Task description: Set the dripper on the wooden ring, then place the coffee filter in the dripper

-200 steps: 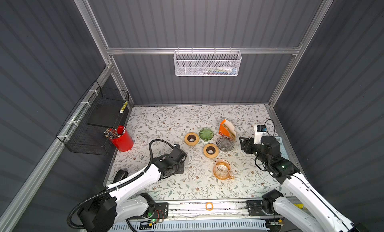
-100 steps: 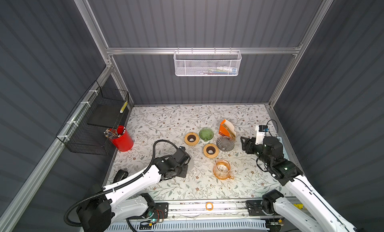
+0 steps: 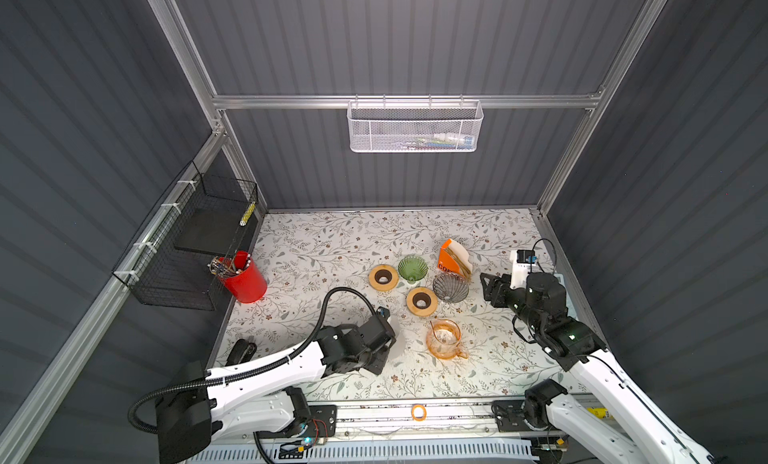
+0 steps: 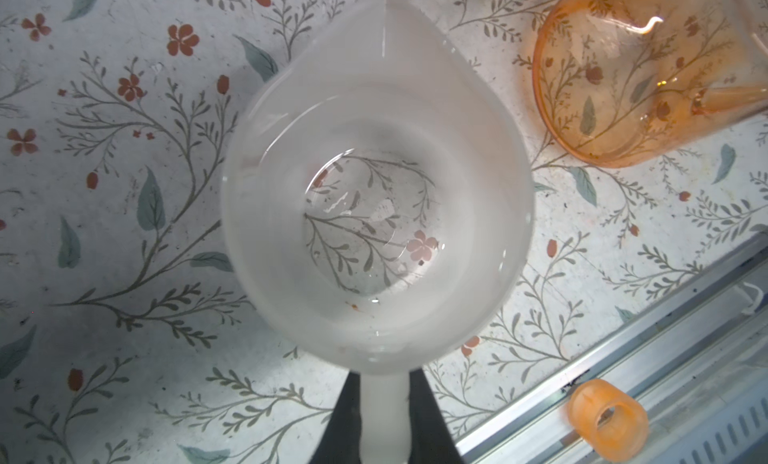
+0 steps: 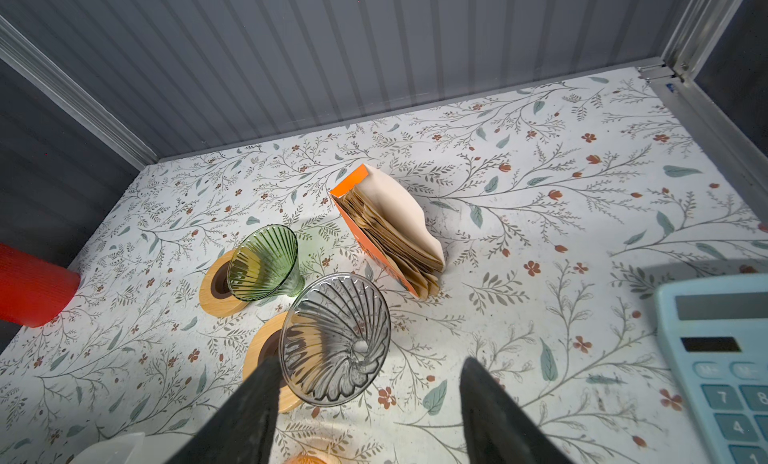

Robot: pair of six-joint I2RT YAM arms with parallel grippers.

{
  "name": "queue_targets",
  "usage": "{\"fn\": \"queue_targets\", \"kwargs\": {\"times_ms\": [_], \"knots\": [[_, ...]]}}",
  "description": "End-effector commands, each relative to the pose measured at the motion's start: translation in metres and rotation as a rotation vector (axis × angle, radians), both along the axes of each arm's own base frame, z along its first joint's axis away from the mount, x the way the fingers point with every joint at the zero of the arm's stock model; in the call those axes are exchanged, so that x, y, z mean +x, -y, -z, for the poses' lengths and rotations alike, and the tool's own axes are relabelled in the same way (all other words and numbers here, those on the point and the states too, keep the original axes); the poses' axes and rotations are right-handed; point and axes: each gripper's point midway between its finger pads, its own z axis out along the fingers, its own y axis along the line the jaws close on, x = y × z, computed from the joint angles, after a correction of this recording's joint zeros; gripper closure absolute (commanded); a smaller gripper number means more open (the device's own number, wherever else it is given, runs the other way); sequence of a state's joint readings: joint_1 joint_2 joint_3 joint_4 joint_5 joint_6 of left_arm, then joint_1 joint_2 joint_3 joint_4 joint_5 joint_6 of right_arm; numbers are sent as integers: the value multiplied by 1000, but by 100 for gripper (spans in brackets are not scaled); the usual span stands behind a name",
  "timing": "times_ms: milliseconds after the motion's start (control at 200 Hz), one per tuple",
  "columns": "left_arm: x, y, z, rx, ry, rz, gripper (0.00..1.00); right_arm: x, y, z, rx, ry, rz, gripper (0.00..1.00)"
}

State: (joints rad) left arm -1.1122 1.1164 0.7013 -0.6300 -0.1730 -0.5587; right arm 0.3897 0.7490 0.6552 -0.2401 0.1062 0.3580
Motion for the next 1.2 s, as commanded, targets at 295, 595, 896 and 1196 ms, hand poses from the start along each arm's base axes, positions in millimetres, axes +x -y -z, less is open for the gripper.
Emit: {"fn": "queue_targets", "kwargs": {"times_ms": [295, 595, 896, 1196], "knots": [[-1, 3, -4, -6, 46, -21, 93, 3, -5, -10, 6, 20, -21, 31], [-8, -5, 5, 9, 27, -28, 92, 4, -6, -8, 8, 15, -21, 30], [-9, -11, 11, 50, 20, -40, 73, 4, -6, -11, 11, 23, -21, 30], [-7, -38, 10, 137, 30, -134, 58, 3, -6, -15, 22, 30, -20, 30]]}}
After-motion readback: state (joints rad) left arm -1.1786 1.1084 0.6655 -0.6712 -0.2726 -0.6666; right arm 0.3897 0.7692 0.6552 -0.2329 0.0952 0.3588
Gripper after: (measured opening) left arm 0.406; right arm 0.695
